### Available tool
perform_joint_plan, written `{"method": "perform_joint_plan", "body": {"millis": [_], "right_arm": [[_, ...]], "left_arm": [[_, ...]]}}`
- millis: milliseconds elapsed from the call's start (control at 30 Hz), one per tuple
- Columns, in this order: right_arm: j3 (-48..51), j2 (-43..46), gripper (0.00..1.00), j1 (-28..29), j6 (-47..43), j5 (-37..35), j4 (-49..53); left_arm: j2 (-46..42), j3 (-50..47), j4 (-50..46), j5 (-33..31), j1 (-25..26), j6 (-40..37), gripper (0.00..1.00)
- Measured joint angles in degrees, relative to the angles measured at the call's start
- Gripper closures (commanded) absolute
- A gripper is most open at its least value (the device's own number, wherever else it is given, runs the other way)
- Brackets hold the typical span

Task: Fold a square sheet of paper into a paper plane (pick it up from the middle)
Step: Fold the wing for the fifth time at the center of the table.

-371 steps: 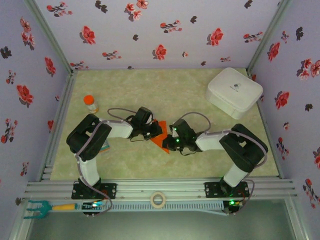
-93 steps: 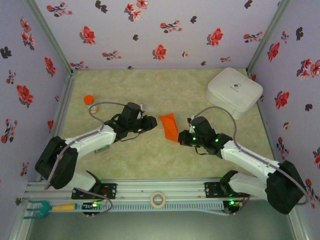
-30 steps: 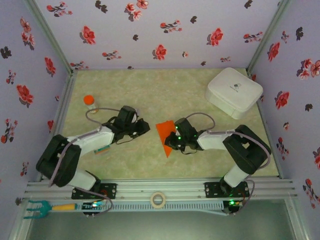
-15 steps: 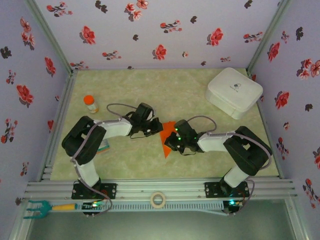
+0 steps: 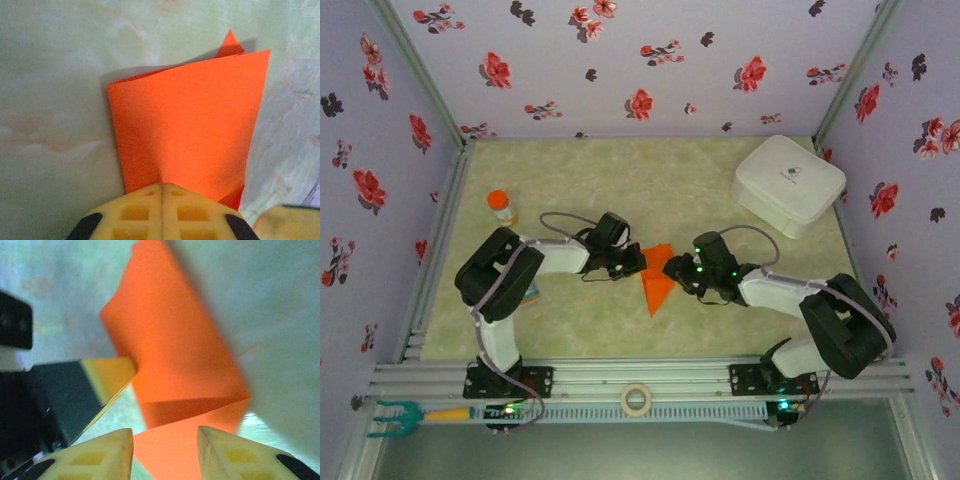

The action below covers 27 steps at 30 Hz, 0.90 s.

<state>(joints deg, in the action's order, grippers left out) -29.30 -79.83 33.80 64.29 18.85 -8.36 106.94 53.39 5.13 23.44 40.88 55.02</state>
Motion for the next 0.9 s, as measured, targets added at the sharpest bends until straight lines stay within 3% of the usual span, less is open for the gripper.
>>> {"method": "perform_joint_plan", "body": {"millis": [200, 900], "right_arm": [[0.7, -0.63, 0.58, -5.38, -1.99, 3.3, 1.18], [1.03, -6.19, 0.58, -6.86, -2.21, 10.4, -9.07]], "left_arm": [[0.0, -1.07, 1.99, 0.94, 0.0, -0.35, 1.0], [0.0, -1.7, 3.39, 1.66, 0.0, -0.35, 1.0]]}}
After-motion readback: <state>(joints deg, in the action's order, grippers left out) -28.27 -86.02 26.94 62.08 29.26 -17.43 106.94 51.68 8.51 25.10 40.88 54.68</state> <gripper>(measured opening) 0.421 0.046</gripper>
